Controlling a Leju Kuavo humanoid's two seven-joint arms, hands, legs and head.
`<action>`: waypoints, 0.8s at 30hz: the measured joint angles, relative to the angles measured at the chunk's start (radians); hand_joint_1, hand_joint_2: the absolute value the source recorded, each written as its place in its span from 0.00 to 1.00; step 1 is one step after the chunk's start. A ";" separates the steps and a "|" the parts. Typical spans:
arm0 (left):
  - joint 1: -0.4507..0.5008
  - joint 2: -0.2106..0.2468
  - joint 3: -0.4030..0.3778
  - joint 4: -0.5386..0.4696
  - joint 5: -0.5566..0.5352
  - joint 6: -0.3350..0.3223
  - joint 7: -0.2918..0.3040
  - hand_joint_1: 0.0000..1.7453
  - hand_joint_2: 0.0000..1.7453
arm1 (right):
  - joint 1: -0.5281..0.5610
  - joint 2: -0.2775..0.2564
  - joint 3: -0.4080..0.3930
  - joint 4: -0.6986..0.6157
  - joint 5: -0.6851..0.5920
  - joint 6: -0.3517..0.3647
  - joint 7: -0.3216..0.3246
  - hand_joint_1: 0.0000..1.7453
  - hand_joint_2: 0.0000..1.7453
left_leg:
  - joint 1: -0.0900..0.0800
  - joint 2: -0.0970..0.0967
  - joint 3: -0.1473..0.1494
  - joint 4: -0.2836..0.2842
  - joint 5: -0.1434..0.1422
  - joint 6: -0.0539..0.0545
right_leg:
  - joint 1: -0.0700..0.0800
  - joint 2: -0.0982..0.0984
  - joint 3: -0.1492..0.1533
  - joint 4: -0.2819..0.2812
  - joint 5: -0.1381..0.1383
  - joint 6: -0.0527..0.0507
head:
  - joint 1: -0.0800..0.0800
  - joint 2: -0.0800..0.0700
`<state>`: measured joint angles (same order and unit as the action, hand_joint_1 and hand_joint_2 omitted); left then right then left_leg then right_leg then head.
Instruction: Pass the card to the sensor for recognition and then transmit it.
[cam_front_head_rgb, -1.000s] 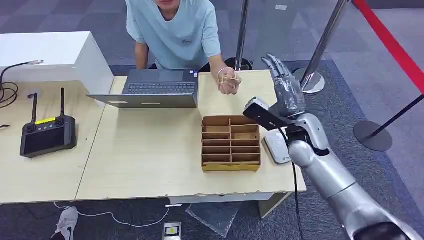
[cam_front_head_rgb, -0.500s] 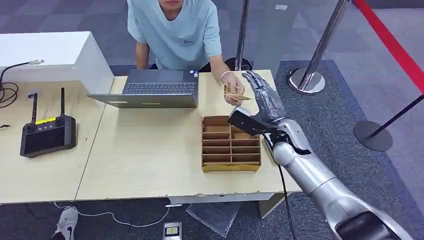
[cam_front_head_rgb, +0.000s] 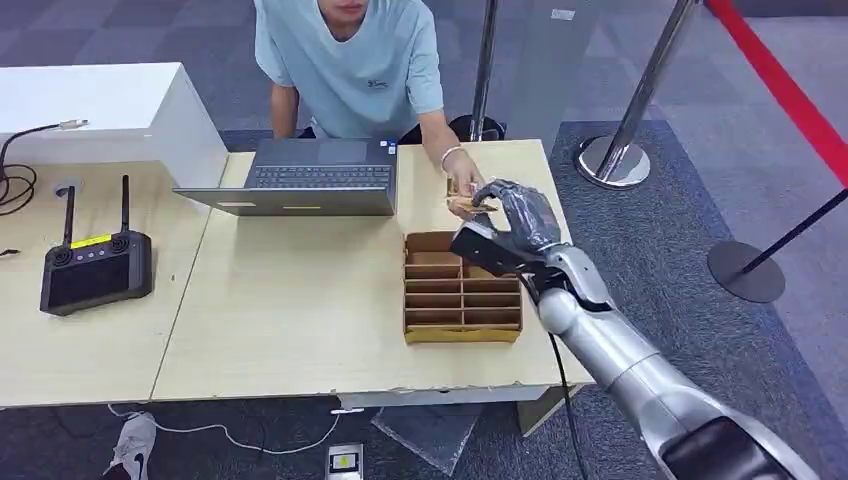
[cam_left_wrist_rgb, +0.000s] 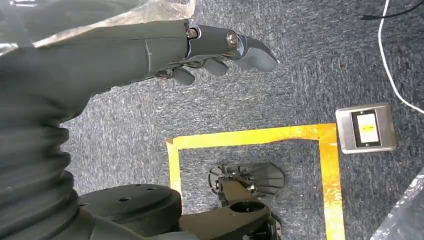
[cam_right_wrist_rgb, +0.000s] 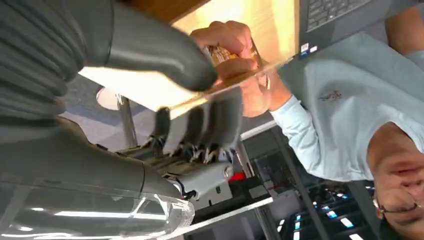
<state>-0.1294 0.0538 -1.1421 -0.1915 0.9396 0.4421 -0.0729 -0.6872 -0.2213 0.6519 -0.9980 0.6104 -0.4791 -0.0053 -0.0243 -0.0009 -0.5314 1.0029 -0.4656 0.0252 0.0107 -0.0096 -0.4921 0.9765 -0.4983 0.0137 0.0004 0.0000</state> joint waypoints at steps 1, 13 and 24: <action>0.000 0.000 0.000 0.000 0.000 0.000 0.000 0.00 1.00 | -0.001 0.001 0.001 0.003 -0.003 -0.003 -0.001 1.00 1.00 | 0.000 0.000 0.000 0.000 0.000 0.000 | 0.000 0.000 0.000 0.000 0.000 0.000 | 0.000 0.000; 0.001 -0.001 -0.008 0.000 0.000 0.000 0.000 0.00 1.00 | -0.010 0.006 0.017 0.039 -0.011 -0.010 -0.003 1.00 1.00 | 0.000 0.000 -0.001 0.000 0.000 0.000 | 0.000 0.000 -0.001 0.000 0.000 0.000 | 0.000 0.000; 0.001 -0.001 -0.008 0.000 -0.001 0.000 0.000 0.00 1.00 | -0.010 0.004 0.017 0.040 -0.016 -0.048 0.035 1.00 1.00 | 0.000 0.000 -0.001 0.000 0.000 0.000 | 0.000 0.000 -0.001 0.000 0.000 0.000 | 0.000 0.000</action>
<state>-0.1283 0.0523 -1.1501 -0.1915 0.9388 0.4417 -0.0732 -0.6967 -0.2174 0.6687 -0.9579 0.5943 -0.5272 0.0293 -0.0243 -0.0006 -0.5319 1.0031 -0.4656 0.0252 0.0107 -0.0096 -0.4929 0.9765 -0.4982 0.0136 0.0004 0.0000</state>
